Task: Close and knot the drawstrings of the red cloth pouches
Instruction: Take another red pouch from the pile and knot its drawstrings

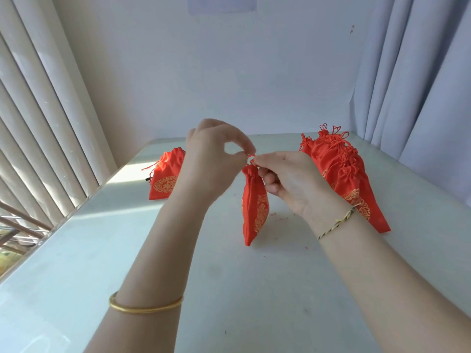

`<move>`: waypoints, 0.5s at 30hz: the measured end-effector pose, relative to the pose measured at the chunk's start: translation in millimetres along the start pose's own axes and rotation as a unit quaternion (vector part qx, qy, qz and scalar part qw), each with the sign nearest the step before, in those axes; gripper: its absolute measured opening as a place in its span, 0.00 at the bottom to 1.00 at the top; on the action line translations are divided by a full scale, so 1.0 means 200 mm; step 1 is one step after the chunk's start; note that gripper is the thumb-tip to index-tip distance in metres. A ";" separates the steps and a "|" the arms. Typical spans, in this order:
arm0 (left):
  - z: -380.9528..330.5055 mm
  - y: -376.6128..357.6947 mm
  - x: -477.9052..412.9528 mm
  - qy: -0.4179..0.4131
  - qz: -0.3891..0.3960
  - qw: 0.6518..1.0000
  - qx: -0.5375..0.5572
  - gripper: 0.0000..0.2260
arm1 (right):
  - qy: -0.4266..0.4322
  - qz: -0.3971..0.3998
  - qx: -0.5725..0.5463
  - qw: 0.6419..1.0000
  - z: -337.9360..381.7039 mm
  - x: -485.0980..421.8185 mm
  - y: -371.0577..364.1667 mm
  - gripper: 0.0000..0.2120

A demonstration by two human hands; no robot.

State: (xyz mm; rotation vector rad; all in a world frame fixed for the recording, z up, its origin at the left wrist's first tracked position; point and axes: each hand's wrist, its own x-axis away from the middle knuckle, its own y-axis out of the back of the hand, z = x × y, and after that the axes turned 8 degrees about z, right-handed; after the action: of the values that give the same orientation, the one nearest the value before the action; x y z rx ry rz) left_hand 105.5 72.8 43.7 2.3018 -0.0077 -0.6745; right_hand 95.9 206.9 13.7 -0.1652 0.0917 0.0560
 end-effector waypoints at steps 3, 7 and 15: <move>0.00 -0.04 0.00 -0.011 0.004 0.998 -0.063 0.05 | -0.033 0.016 -0.077 0.996 0.01 0.00 0.00 0.10; 0.02 -0.04 0.00 -0.007 -0.004 0.996 -0.088 0.05 | -0.057 0.043 -0.113 0.991 0.02 0.00 0.01 0.09; 0.05 -0.03 -0.02 0.042 0.044 0.997 -0.039 0.04 | 0.000 0.077 -0.050 0.996 0.02 -0.02 0.08 0.09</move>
State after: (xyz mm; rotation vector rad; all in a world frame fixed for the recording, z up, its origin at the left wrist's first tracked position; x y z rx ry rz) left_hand 96.4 71.9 34.8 2.2395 -0.0423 -0.5227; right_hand 92.0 223.9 15.1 -0.2589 0.1015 0.2138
